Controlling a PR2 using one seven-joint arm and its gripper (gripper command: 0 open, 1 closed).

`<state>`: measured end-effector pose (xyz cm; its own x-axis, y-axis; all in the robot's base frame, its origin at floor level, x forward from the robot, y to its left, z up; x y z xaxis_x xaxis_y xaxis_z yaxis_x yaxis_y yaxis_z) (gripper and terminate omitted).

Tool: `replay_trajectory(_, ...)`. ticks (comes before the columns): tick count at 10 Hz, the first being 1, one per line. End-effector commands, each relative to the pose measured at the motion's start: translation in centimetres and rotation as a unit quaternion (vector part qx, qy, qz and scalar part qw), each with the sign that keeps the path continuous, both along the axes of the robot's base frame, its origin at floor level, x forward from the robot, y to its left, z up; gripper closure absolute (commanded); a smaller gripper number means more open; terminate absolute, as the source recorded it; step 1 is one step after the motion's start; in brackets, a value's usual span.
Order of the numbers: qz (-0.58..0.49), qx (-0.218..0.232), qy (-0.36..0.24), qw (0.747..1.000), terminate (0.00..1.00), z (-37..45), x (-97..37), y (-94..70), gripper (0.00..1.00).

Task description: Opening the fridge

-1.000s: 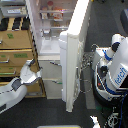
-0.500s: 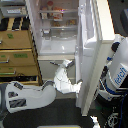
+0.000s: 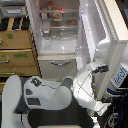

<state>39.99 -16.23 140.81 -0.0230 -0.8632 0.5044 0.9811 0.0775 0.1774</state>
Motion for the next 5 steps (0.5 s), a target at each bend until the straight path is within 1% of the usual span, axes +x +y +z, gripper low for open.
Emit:
replay_trajectory(1, -0.093, 0.126, 0.049, 0.986, 0.0, -20.3, 14.2, -54.7, 0.0)
replay_trajectory(2, -0.104, 0.112, 0.059, 0.986, 0.0, -21.5, 15.2, -56.9, 0.0)
replay_trajectory(3, -0.09, 0.096, 0.078, 0.988, 0.0, -23.2, 16.7, -60.0, 0.0)
replay_trajectory(4, -0.101, 0.096, 0.072, 0.988, 0.0, -25.2, 15.5, -62.3, 0.0)
replay_trajectory(5, -0.109, 0.087, 0.082, 0.987, 0.0, -25.1, 14.5, -63.9, 0.0)
